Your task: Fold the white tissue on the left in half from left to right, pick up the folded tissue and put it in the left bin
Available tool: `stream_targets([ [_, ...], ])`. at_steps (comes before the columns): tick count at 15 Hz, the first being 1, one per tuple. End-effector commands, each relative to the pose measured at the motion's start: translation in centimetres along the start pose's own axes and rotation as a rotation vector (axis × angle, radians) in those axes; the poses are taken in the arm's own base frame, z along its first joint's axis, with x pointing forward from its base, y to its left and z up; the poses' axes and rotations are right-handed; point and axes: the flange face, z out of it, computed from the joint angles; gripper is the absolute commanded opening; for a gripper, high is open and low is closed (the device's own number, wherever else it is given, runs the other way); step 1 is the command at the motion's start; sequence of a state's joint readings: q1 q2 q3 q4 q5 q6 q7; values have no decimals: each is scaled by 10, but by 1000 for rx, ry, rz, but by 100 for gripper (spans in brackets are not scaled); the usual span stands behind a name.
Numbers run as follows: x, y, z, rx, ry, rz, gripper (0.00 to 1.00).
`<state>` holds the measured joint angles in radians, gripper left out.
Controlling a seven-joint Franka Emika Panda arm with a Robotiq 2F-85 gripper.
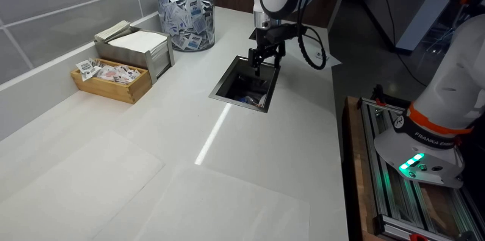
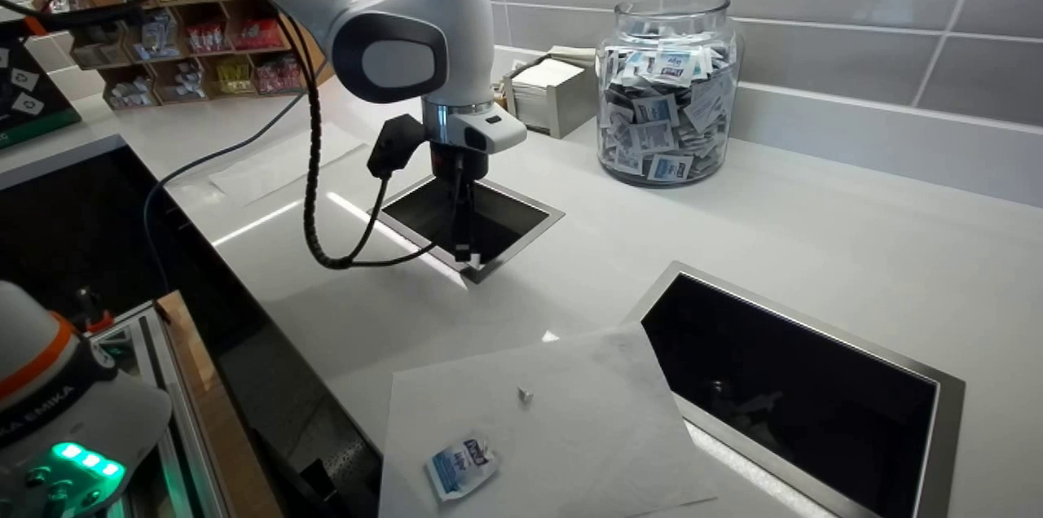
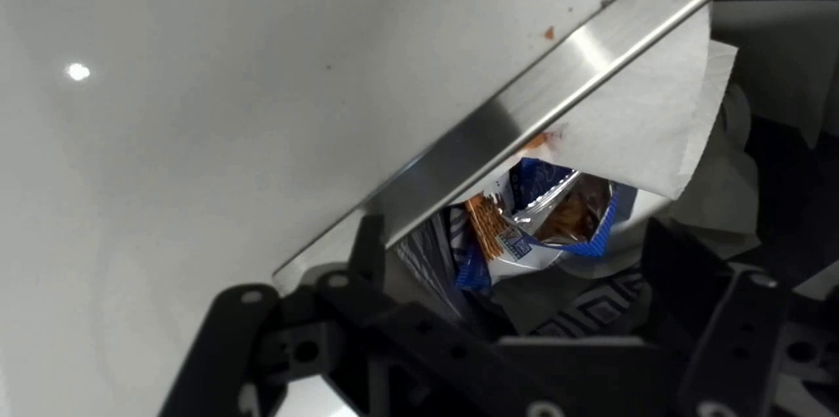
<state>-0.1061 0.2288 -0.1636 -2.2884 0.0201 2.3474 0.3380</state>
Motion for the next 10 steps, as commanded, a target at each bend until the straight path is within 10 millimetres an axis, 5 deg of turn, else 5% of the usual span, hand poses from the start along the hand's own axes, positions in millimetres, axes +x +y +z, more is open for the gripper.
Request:
stream_targets([
  [1, -2, -1, -14, -13, 47, -16, 100],
  [10, -49, -10, -68, 33, 198, -54, 100],
])
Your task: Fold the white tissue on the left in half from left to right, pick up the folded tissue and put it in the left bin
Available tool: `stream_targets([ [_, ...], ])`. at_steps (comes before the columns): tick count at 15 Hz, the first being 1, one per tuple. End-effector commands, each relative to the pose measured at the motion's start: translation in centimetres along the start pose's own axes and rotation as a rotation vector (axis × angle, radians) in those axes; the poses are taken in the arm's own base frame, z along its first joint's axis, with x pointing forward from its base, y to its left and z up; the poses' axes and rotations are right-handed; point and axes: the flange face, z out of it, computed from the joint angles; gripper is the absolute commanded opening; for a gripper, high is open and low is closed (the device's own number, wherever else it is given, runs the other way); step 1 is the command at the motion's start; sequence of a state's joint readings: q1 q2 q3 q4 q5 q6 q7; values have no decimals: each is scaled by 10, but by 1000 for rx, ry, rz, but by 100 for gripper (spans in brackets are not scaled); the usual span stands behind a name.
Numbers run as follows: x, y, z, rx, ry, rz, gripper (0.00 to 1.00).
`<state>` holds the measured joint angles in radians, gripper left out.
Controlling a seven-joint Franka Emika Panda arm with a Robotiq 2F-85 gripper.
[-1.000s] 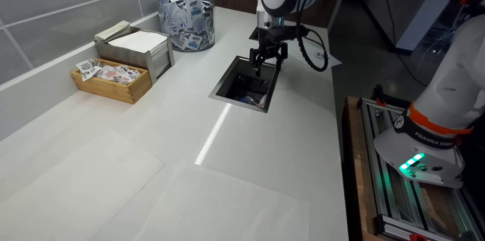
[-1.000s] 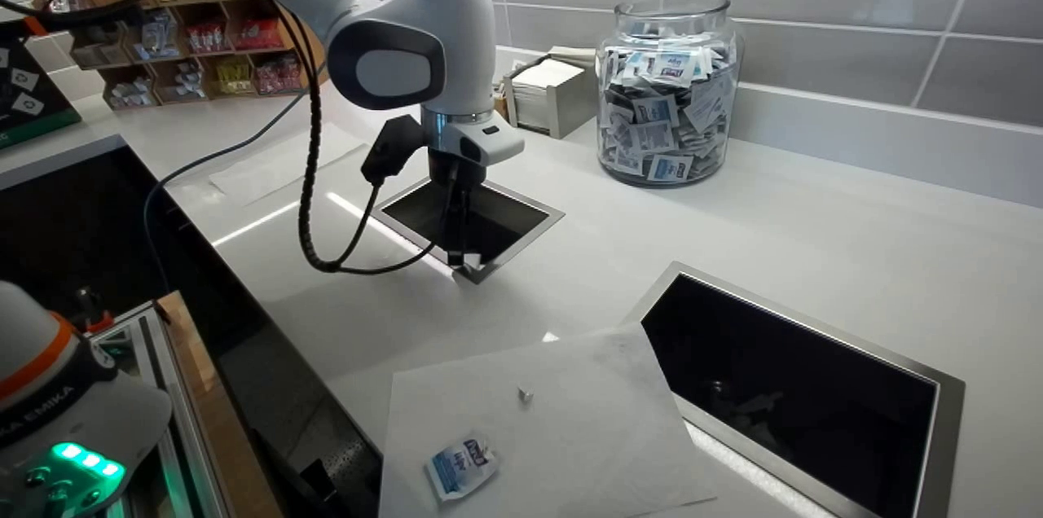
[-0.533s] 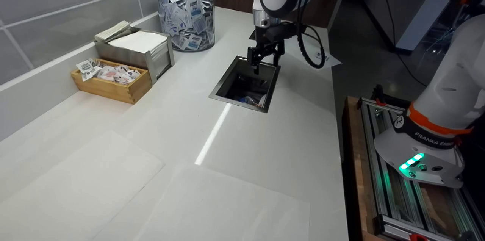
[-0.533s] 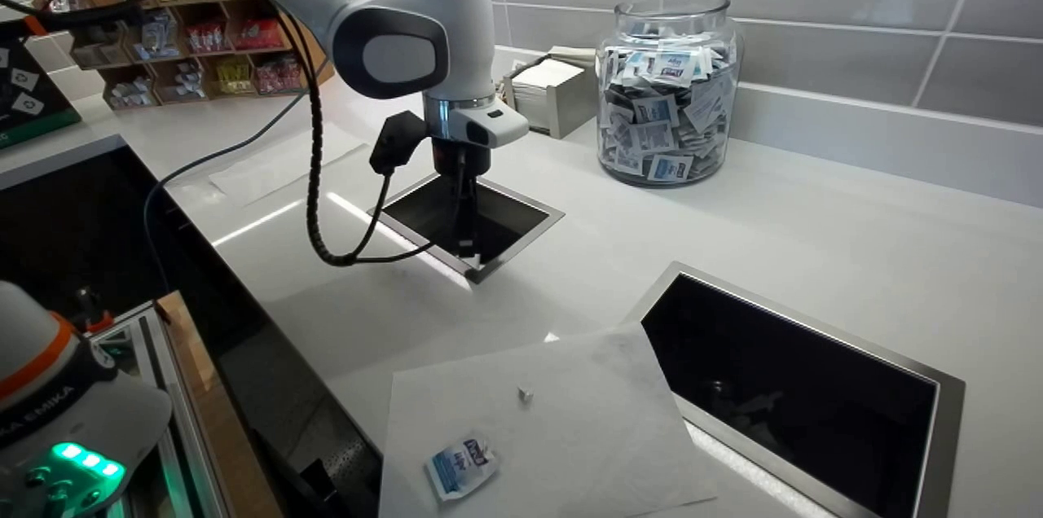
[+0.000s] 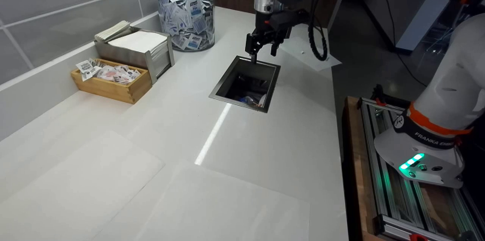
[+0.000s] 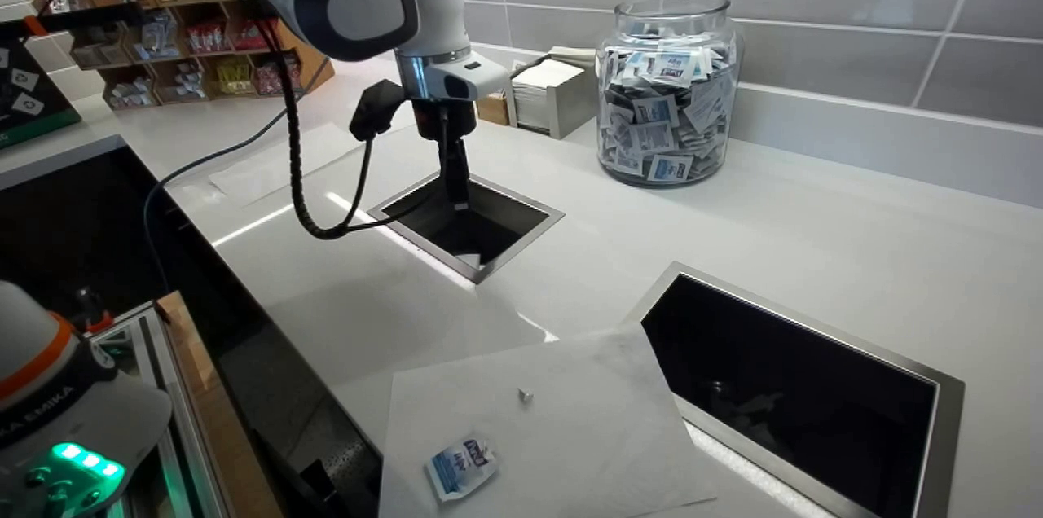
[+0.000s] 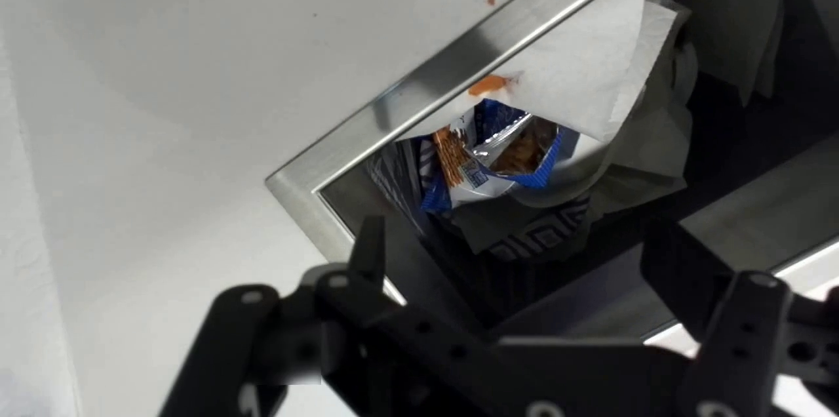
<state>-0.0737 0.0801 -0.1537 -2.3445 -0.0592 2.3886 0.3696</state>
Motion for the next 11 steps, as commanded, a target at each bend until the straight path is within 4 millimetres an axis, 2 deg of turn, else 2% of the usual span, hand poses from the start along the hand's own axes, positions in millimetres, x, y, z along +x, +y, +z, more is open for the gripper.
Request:
stream_targets([
  [1, -30, 2, -22, 27, 87, 18, 100],
  [6, -51, 5, -37, 62, 159, 28, 100],
  [7, -34, -1, -34, 63, 128, 21, 100],
  [11, -44, 2, -39, 69, 139, 18, 100],
])
